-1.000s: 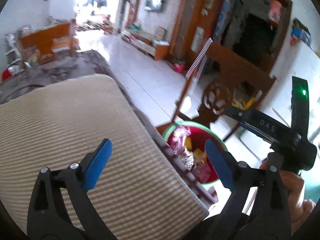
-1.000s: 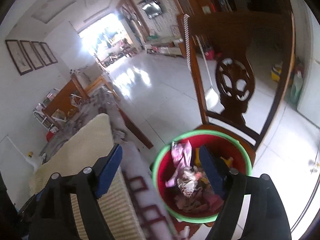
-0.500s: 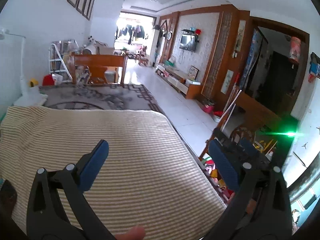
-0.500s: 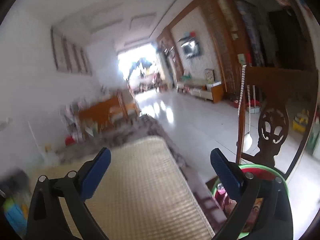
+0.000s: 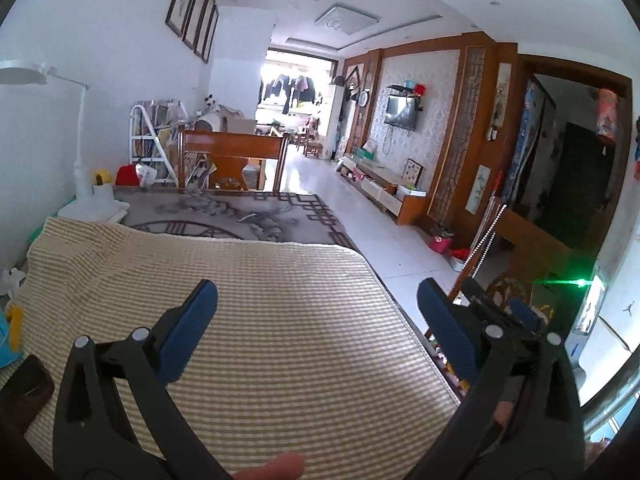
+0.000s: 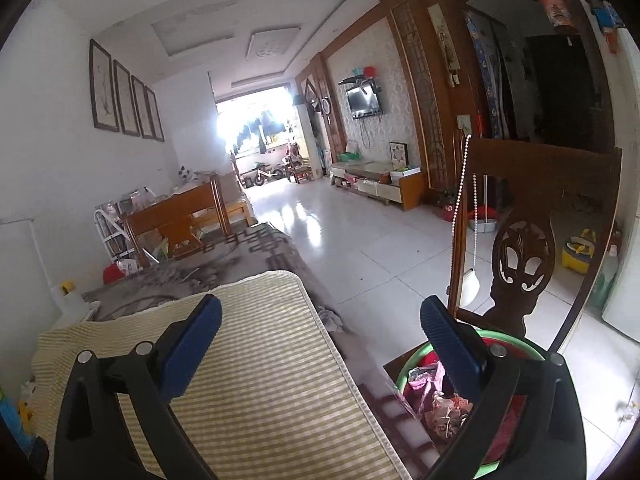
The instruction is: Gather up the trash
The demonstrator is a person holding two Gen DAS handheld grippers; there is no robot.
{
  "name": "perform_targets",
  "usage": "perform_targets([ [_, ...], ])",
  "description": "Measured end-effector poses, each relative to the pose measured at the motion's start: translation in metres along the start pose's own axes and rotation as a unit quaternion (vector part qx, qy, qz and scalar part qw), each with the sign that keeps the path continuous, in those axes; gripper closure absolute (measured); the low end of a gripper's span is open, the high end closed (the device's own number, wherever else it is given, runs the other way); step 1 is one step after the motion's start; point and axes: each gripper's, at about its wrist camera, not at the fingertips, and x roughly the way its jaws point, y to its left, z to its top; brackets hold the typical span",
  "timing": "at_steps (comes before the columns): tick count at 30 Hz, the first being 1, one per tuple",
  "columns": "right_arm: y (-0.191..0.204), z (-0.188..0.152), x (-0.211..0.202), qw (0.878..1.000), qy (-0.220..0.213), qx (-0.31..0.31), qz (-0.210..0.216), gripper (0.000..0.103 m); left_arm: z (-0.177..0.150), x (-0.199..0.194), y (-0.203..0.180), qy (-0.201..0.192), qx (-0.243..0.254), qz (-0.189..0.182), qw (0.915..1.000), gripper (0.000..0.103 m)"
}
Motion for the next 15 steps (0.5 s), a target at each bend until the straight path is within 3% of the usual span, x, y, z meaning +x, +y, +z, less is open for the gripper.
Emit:
perform_targets([
  [5, 0.002, -0.001, 0.000, 1.000, 0.003, -0.003, 0.001, 0.007, -0.002, 0.003, 0.000, 0.010, 0.009, 0.023, 0.9996, 0.005],
  [15, 0.003, -0.002, 0.003, 1.000, 0.011, -0.006, 0.002, 0.007, -0.008, 0.014, 0.017, 0.043, -0.018, 0.017, 0.9988, 0.005],
])
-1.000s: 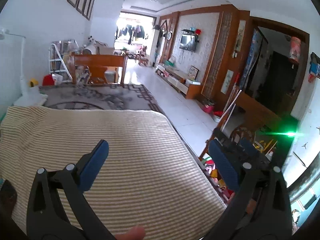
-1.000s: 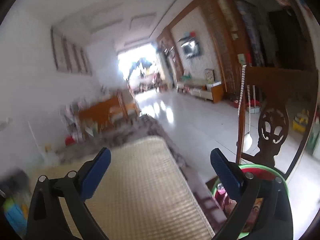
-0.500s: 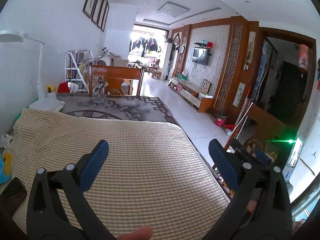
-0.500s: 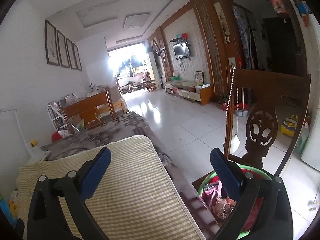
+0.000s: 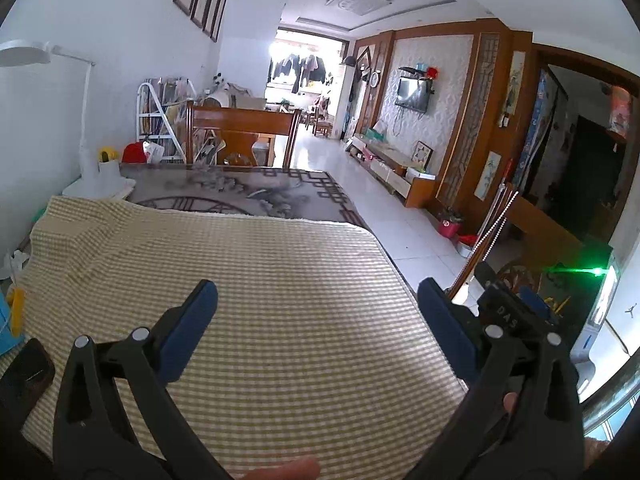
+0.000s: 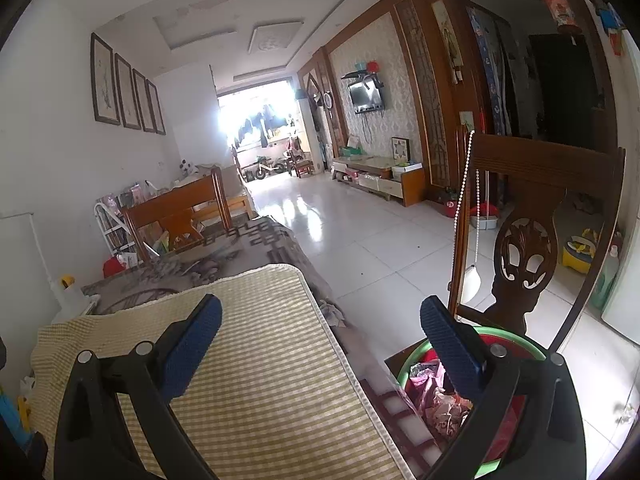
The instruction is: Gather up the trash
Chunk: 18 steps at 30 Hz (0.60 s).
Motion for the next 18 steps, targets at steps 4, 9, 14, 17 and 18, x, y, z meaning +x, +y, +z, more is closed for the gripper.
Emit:
perform_targets([
  [4, 0.0025, -0.0010, 0.0005, 1.000, 0.002, -0.004, 0.003, 0.007, -0.0007, 0.0007, 0.0010, 0.002, 0.002, 0.000, 1.0000, 0.005],
  [9, 0.0026, -0.0016, 0.0015, 1.000, 0.005, -0.004, 0.003, 0.007, -0.0023, 0.0032, 0.0026, 0.010, 0.003, -0.002, 0.9999, 0.005],
  [14, 0.0025, -0.0026, 0.0028, 1.000, 0.010, -0.005, 0.003, 0.007, -0.0028, 0.0034, 0.0033, 0.010, 0.002, -0.003, 0.9999, 0.005],
  [17, 0.0032, -0.0029, 0.0037, 1.000, 0.012, -0.008, 0.003, 0.007, -0.0040, 0.0044, 0.0041, 0.012, 0.001, -0.004, 0.9999, 0.005],
  [18, 0.0035, -0.0032, 0.0043, 1.000, 0.014, -0.009, 0.003, 0.007, -0.0047, 0.0050, 0.0049, 0.013, 0.000, -0.004, 0.9999, 0.005],
])
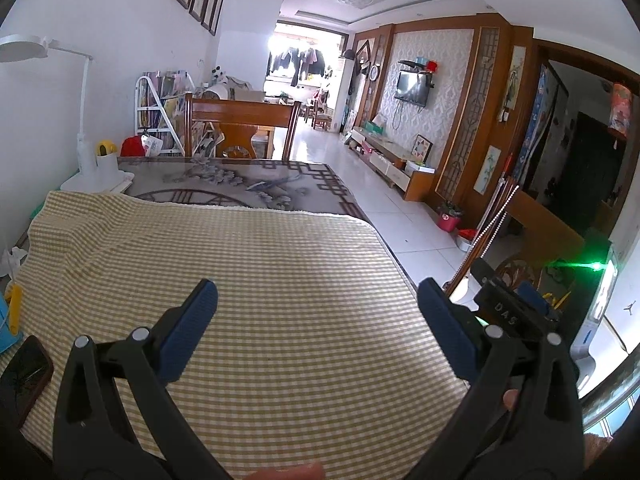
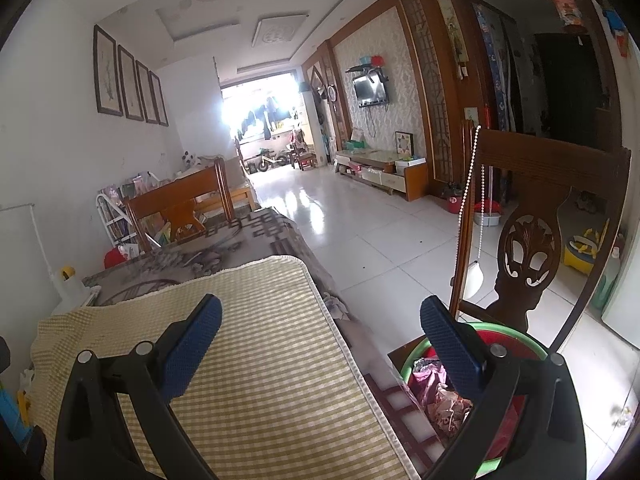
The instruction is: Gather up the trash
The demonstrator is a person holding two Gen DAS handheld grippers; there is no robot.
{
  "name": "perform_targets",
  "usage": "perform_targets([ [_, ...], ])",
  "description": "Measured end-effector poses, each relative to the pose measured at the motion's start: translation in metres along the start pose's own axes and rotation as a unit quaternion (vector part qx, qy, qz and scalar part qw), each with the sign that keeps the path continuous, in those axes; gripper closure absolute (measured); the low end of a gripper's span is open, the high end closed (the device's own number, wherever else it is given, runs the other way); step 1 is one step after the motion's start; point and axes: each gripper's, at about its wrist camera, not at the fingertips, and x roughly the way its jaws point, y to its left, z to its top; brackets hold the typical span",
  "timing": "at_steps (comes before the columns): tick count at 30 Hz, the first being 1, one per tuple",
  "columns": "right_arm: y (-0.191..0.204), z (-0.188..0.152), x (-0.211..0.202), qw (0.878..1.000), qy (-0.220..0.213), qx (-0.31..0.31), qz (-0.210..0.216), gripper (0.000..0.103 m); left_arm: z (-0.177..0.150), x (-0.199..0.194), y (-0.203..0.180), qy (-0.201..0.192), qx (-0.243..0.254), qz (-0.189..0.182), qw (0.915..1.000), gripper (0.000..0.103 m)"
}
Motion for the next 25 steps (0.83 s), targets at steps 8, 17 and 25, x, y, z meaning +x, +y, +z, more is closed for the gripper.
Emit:
perform_targets([
  [8, 0.002, -0.001, 0.004, 1.000, 0.011, -0.006, -0.001, 0.007, -0.003, 0.004, 0.005, 0.007, -0.003, 0.000, 1.0000, 0.005],
  [17, 0.009, -0.006, 0.013, 0.999, 0.032, -0.022, 0.003, 0.007, -0.009, 0.008, 0.012, 0.014, -0.013, 0.005, 0.9998, 0.005],
  [25, 0.048, -0.033, 0.094, 0.980, 0.168, -0.104, 0.025, 0.007, -0.025, 0.024, 0.040, 0.051, -0.043, 0.025, 0.9974, 0.005],
])
